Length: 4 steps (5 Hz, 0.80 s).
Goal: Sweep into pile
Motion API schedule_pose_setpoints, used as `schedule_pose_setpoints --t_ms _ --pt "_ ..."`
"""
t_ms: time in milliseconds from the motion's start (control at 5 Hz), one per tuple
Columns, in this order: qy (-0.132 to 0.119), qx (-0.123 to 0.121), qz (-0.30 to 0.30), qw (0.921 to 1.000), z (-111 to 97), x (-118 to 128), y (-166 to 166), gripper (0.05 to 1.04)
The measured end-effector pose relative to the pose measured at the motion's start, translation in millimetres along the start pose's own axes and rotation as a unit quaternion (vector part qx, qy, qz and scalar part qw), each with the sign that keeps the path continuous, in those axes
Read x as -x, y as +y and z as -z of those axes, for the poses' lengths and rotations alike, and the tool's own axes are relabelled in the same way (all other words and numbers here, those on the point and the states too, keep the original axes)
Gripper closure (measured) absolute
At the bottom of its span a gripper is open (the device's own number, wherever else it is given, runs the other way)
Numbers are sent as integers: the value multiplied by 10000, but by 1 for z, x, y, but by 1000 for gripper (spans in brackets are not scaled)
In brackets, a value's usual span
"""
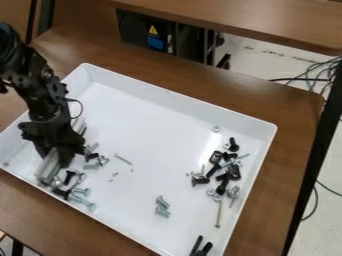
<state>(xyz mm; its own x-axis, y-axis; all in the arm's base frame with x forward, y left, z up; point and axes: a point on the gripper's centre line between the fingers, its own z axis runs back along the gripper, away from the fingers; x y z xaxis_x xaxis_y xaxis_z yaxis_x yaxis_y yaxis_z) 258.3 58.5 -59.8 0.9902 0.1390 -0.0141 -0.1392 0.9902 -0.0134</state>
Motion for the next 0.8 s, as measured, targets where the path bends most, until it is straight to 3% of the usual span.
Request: schedule_pose_setpoints --t_ms 200,600,800 --pt "36 121 72 9999 2 -2 -36 721" --pt "32 406 936 9948 2 5 -126 721" --pt "91 436 1273 9909 1 14 -156 721"
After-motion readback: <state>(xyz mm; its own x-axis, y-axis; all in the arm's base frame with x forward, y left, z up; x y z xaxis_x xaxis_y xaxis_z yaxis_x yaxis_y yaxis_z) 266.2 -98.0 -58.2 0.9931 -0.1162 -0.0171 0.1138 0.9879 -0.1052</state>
